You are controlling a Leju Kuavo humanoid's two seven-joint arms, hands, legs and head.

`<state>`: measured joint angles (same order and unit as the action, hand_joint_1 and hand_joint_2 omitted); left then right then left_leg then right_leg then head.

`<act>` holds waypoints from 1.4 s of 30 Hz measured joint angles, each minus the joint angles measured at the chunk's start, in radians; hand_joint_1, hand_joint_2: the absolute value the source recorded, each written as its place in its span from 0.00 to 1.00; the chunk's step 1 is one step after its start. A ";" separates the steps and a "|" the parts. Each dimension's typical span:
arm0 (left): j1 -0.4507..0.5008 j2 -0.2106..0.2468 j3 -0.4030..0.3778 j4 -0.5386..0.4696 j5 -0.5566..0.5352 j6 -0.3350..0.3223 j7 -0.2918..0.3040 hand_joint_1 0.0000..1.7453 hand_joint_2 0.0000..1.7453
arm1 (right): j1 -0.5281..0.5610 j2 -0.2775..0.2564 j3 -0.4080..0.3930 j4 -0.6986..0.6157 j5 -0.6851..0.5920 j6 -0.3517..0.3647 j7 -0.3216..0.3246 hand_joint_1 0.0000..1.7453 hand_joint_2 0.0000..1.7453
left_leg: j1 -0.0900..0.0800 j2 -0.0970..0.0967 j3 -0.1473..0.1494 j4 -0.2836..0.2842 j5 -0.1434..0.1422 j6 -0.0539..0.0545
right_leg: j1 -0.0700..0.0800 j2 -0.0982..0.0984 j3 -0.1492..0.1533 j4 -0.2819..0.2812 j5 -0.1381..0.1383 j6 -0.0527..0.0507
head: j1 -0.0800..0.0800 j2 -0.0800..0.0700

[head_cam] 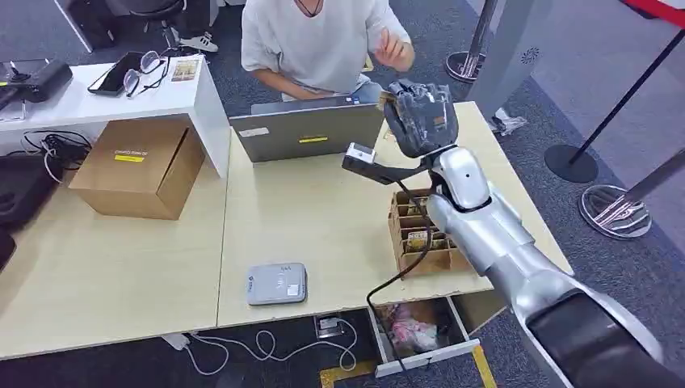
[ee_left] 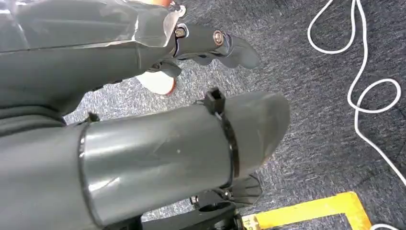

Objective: Pass the card to the sensor for recognition and then transmit it.

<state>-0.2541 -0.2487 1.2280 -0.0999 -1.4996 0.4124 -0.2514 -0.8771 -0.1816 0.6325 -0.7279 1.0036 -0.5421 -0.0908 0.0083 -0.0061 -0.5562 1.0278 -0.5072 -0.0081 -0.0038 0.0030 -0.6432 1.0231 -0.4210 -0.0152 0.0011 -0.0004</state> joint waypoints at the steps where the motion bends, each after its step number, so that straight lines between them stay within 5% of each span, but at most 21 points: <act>1: 0.000 0.000 0.001 0.000 0.000 0.000 0.000 0.00 0.00 | 0.006 0.000 -0.002 -0.006 -0.020 0.002 -0.009 1.00 1.00 | 0.000 0.000 0.000 0.000 0.000 0.000 | 0.000 0.000 0.000 0.000 0.000 0.000 | 0.000 0.000; 12: 0.001 0.001 0.024 0.000 0.000 0.001 -0.002 0.00 0.00 | 0.151 -0.009 -0.046 -0.235 -0.240 0.086 -0.055 1.00 1.00 | 0.000 0.000 0.000 0.000 0.000 0.000 | 0.000 0.000 0.000 0.000 0.000 0.000 | 0.000 0.000; 23: 0.001 0.007 0.059 0.000 0.000 -0.010 -0.001 0.00 0.00 | 0.325 -0.047 -0.055 -0.447 -0.652 0.360 -0.031 1.00 1.00 | 0.000 0.000 0.000 0.000 0.000 0.000 | 0.000 0.000 0.000 0.000 0.000 0.000 | 0.000 0.000; 32: 0.001 0.009 0.073 0.000 0.000 -0.012 0.013 0.00 0.00 | 0.385 -0.047 -0.016 -0.485 -0.711 0.478 0.064 1.00 1.00 | 0.000 0.000 -0.001 0.000 0.000 0.000 | 0.000 0.000 0.000 0.000 0.000 0.000 | 0.000 0.000; 42: 0.001 0.008 0.089 0.000 0.000 -0.006 0.014 0.00 0.00 | 0.359 0.005 0.053 -0.419 -0.721 0.509 0.073 1.00 1.00 | 0.000 0.000 -0.001 0.000 0.000 0.000 | 0.000 0.000 0.000 0.000 0.000 0.000 | 0.000 0.000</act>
<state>-0.2530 -0.2403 1.3172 -0.0999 -1.4996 0.4063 -0.2377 -0.5181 -0.1762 0.6855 -1.1467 0.2827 -0.0336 -0.0175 0.0085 -0.0063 -0.5568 1.0275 -0.5070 -0.0084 -0.0037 0.0027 -0.6432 1.0232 -0.4210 -0.0153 0.0011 -0.0004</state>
